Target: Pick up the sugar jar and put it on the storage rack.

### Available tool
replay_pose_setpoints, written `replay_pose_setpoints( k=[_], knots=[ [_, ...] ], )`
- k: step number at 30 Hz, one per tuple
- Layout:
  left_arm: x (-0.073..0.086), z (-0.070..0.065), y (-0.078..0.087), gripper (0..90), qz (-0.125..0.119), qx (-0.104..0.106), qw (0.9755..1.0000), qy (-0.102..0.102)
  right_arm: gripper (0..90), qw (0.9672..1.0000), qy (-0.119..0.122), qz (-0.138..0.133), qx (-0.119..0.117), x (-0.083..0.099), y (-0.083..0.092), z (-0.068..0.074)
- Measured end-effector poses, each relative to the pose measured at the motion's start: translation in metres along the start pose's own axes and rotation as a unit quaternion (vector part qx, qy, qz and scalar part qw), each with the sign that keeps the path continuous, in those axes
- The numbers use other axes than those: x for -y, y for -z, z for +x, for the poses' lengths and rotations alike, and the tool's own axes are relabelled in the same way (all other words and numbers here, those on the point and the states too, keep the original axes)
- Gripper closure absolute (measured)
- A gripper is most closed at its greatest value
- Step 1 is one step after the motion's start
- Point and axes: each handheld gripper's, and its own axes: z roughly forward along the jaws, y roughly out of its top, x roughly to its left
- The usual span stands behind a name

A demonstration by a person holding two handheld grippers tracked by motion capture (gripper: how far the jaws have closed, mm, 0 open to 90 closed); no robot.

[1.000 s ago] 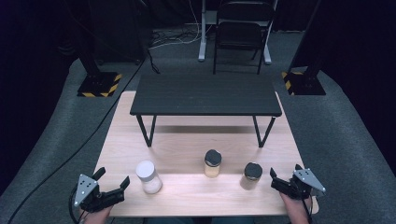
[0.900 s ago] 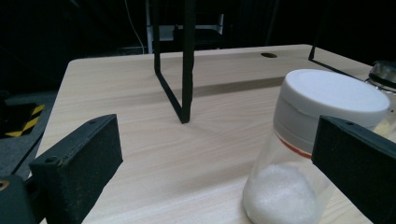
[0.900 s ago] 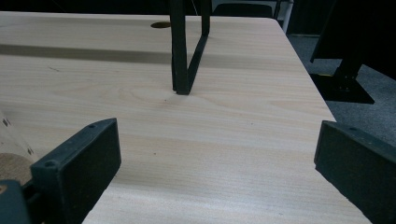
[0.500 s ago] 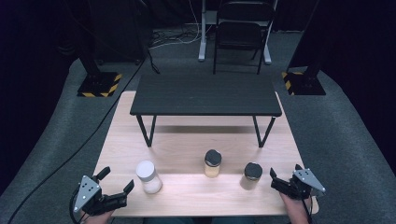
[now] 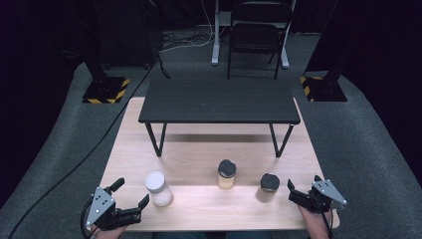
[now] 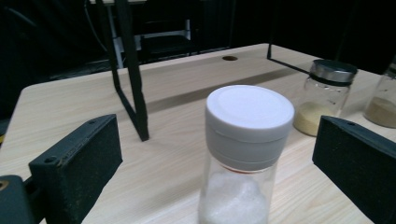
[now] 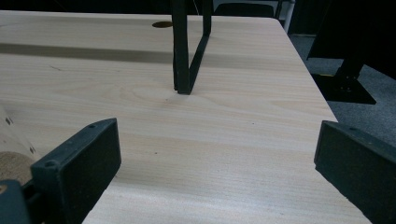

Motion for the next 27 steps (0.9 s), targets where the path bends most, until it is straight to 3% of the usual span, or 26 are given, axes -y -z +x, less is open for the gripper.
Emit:
replay_pose_setpoints(
  k=[11,27],
  knots=[
    [0.000,-0.007,-0.009,0.5,0.014,0.012,0.9998,-0.012,0.2,1.0000,0.001,-0.002,-0.002,0.000,0.001,0.000],
    [-0.003,-0.013,-0.024,1.0,0.014,0.025,0.9996,0.001,0.0,1.0000,0.004,-0.006,-0.001,0.001,0.001,0.001]
  ],
)
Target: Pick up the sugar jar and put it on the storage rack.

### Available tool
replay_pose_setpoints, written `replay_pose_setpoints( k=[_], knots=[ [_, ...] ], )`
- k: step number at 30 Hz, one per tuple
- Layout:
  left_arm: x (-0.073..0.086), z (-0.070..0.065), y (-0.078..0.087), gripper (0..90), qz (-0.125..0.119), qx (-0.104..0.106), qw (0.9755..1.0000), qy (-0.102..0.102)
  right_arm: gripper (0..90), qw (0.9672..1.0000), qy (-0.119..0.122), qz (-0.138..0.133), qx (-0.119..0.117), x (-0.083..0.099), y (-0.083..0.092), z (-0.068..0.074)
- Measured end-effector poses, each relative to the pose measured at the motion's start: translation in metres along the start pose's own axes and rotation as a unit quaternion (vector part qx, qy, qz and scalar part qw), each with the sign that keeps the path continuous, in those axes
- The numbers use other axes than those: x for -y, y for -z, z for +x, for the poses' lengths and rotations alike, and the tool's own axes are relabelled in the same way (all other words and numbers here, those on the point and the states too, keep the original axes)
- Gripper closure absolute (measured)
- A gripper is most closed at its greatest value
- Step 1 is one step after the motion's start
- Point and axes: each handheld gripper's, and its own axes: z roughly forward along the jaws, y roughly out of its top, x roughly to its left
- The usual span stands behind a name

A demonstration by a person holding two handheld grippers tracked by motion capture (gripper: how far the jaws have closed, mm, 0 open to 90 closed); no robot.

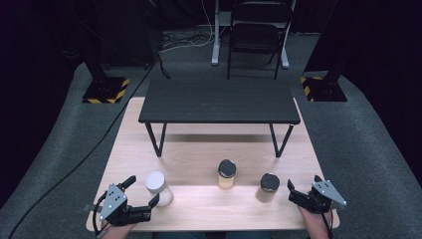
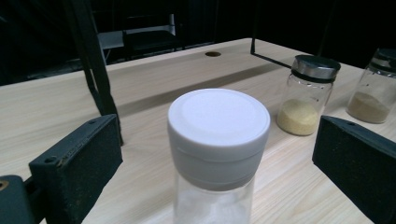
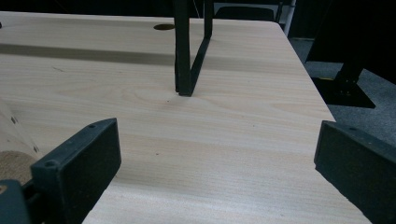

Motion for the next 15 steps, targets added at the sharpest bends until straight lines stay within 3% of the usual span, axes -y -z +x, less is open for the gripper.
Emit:
replay_pose_setpoints(
  k=[5,15],
  knots=[
    [-0.002,-0.004,-0.008,1.0,0.003,0.003,1.0000,-0.005,0.0,1.0000,0.000,-0.001,-0.001,0.000,0.000,0.000],
    [-0.001,-0.002,-0.024,2.2,0.015,0.010,0.9998,0.004,0.0,1.0000,0.001,0.001,0.000,0.000,0.000,0.000]
  ],
)
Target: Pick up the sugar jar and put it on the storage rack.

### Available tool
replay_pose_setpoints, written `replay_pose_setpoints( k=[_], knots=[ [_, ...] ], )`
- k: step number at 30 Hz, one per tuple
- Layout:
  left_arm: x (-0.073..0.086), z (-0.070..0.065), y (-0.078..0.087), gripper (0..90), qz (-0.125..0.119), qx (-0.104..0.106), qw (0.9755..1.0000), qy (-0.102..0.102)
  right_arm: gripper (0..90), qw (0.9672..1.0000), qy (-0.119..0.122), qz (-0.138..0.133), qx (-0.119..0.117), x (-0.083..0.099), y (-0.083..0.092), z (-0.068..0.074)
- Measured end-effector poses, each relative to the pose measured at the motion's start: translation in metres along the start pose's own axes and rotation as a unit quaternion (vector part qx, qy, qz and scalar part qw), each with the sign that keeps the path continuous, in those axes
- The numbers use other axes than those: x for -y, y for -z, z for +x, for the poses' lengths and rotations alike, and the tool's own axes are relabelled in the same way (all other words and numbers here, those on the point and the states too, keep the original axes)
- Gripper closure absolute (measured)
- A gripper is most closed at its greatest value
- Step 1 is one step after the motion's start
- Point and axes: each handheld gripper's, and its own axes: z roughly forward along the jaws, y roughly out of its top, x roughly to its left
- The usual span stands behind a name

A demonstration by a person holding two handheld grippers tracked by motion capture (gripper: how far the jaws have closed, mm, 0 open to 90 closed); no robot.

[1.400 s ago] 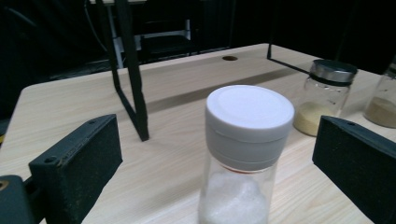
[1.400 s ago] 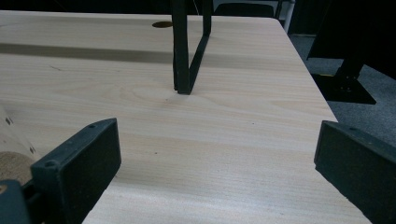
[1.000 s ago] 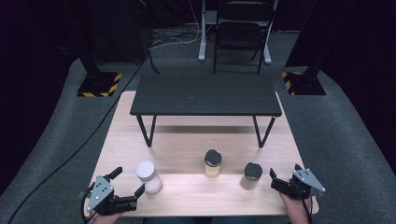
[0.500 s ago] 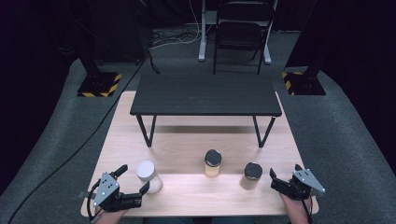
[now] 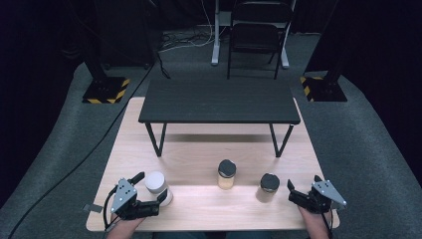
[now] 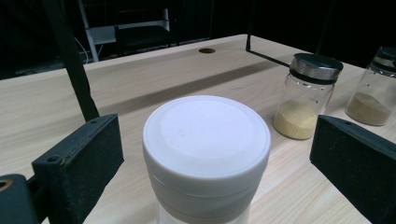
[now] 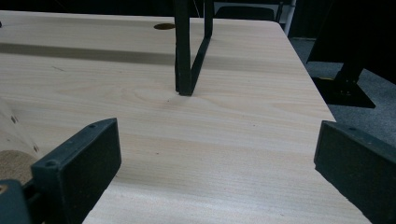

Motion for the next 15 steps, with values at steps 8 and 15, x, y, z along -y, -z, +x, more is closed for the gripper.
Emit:
replay_pose_setpoints(
  k=[8,15],
  knots=[
    [0.0027,-0.0012,-0.0082,4.5,0.013,-0.008,0.9999,-0.002,0.1,1.0000,-0.001,0.000,0.000,0.0000,-0.0001,-0.0002],
    [0.0051,-0.0025,-0.0085,25.5,0.016,-0.019,0.9997,-0.006,0.1,1.0000,-0.001,-0.001,0.000,0.0000,0.0001,-0.0003]
  ],
)
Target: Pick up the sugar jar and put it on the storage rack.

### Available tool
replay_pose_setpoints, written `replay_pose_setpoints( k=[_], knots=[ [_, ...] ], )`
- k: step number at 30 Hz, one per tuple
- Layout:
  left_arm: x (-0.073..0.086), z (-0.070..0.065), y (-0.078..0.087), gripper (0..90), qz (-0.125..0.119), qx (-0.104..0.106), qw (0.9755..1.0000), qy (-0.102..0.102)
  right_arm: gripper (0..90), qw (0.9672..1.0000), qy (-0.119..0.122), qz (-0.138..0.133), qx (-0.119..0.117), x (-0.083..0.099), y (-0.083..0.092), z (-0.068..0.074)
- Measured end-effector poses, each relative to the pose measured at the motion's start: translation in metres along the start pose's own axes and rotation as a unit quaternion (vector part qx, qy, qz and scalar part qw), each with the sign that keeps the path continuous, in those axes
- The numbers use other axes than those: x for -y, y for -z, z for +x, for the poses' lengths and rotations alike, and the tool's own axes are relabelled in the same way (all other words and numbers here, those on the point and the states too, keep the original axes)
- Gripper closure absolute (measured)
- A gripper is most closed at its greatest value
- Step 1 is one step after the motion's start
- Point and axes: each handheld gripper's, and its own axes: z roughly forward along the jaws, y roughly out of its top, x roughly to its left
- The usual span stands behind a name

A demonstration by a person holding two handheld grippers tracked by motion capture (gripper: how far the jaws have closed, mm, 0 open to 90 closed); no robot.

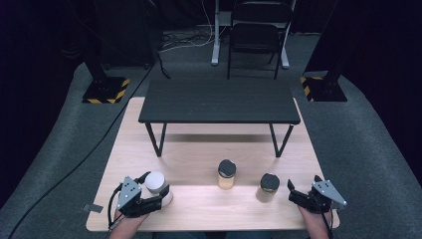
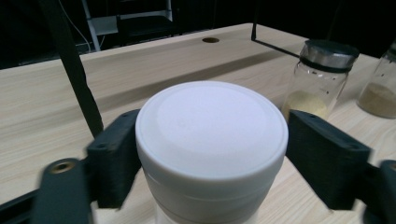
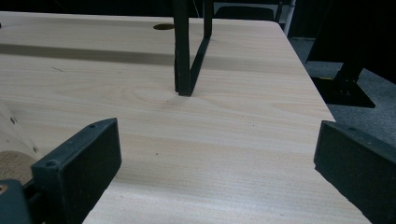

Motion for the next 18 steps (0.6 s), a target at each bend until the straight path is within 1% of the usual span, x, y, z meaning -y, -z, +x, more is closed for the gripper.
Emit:
replay_pose_setpoints(
  k=[1,2,4,11,13,16,18],
  knots=[
    [0.0000,0.0000,0.0000,29.9,0.000,0.000,1.0000,0.000,0.1,1.0000,0.000,0.000,0.000,0.0000,0.0000,0.0000],
    [0.0003,0.0020,0.0014,32.9,-0.003,0.000,1.0000,0.005,0.1,1.0000,0.000,0.000,0.000,0.0000,0.0000,0.0001],
    [-0.0003,0.0015,0.0017,33.0,0.000,-0.002,1.0000,0.003,0.1,1.0000,0.001,0.001,0.000,-0.0001,-0.0001,0.0000],
    [-0.0010,0.0008,0.0017,33.3,0.003,-0.004,1.0000,0.004,0.0,1.0000,0.001,0.001,0.000,-0.0001,-0.0001,0.0000],
    [-0.0015,0.0008,0.0014,33.3,0.004,-0.004,1.0000,0.007,0.0,1.0000,0.001,0.001,0.000,-0.0001,-0.0002,0.0001],
    [-0.0034,-0.0020,0.0000,33.3,0.009,-0.011,0.9998,0.010,0.1,1.0000,0.000,0.000,0.001,-0.0001,-0.0001,0.0001],
    [-0.0050,-0.0030,-0.0006,33.4,0.014,-0.010,0.9998,0.011,0.1,1.0000,0.001,0.000,0.001,0.0000,0.0000,0.0002]
  ],
)
